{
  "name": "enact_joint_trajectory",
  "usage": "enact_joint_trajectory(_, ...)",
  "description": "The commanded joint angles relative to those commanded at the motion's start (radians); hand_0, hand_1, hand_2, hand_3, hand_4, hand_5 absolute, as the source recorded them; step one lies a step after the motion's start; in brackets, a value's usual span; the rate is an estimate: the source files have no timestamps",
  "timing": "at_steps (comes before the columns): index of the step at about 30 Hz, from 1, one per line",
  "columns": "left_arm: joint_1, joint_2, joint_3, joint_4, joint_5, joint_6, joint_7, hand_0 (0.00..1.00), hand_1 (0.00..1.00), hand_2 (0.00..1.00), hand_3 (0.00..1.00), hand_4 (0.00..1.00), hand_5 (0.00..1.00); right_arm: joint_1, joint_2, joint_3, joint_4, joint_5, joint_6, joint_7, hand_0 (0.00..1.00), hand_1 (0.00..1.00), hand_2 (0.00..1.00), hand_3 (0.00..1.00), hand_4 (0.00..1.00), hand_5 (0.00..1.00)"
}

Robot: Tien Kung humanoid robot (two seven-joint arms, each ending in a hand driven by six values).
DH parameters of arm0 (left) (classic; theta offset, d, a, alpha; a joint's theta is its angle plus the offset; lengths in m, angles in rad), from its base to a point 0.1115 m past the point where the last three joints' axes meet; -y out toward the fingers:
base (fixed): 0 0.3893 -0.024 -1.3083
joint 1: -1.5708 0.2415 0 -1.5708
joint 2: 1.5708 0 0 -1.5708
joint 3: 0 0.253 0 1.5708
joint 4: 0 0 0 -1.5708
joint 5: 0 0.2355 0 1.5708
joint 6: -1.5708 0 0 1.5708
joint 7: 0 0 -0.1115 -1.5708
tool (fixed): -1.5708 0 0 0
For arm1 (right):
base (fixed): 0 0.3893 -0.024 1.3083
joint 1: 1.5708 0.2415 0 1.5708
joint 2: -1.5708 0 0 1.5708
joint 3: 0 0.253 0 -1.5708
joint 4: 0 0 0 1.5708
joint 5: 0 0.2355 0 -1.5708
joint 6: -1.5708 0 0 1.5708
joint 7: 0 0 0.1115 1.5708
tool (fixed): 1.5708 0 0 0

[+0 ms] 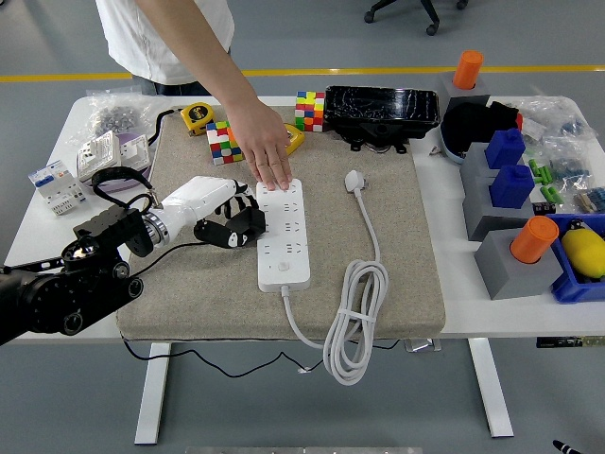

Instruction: Put the plug near the board,insert it into the board,press the button,pull the plug out

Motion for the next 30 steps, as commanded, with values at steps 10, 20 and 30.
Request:
enact_joint_trajectory(10, 0.002, 0.000, -0.012, 0.009, -0.035, -0.004, -0.011, 0.538, 0.616, 0.618, 0.633, 0.900, 0.002, 0.000, 0.000, 0.001, 0.000, 0.000, 0.000, 0.000, 0.677, 0.685, 0.692, 0.594, 0.929, 0.524)
enact_joint_trajectory(20, 0.004, 0.000, -0.018, -0.005, -0.029, -0.015, 0.003, 0.598, 0.718, 0.759, 0.793, 0.998, 0.110, -0.001, 0.002, 0.002, 0.001, -0.001, 0.000, 0.000, 0.676, 0.685, 0.693, 0.595, 0.929, 0.525)
enact_joint_trajectory(30, 0.056, 0.014, -0.136, -0.090, -0.023, 0.020, -0.014, 0.583, 0.713, 0.755, 0.791, 0.998, 0.117, -0.002, 0.002, 0.005, 0.001, -0.003, 0.000, 0.001, 0.676, 0.685, 0.693, 0.595, 0.929, 0.524)
